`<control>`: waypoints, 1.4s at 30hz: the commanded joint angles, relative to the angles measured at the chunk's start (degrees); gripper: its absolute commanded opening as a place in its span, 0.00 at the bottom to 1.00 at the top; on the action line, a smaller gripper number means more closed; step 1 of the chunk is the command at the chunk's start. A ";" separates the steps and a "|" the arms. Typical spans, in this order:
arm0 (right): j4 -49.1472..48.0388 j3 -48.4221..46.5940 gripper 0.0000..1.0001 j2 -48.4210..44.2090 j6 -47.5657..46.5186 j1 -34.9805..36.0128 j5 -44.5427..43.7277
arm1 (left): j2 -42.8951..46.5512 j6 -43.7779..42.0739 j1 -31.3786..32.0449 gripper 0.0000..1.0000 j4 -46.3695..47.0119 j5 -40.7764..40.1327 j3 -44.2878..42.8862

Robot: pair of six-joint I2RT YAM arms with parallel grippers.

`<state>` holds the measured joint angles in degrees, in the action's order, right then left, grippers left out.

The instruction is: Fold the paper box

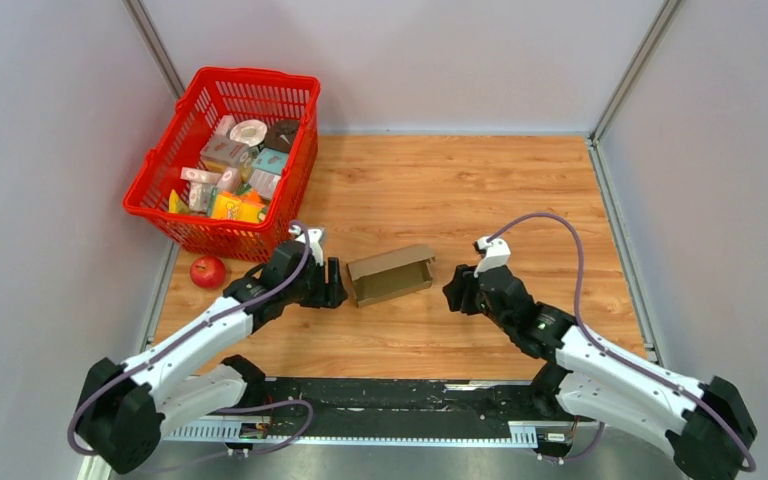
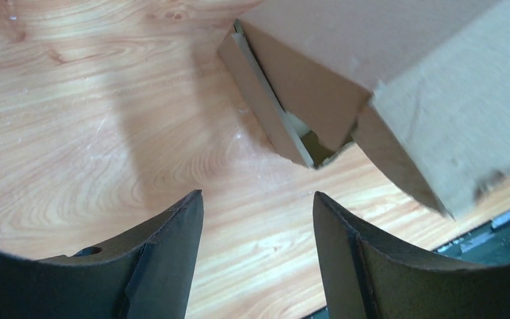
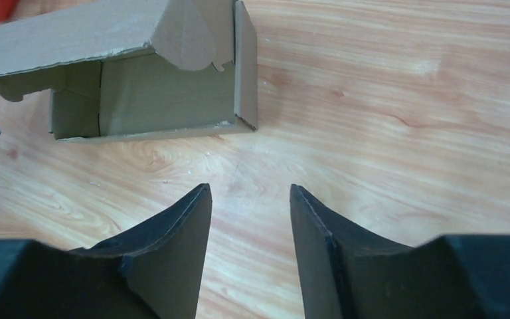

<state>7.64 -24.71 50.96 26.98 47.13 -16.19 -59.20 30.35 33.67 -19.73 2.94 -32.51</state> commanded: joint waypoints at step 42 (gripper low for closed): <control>8.09 -22.92 0.48 27.62 -3.16 -17.60 30.60 | -5.60 2.44 -1.85 0.66 11.14 13.42 -3.69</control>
<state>18.72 -45.34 81.21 24.75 29.80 13.15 -69.36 34.59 31.53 -2.70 18.31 -34.24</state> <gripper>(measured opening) 0.472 0.608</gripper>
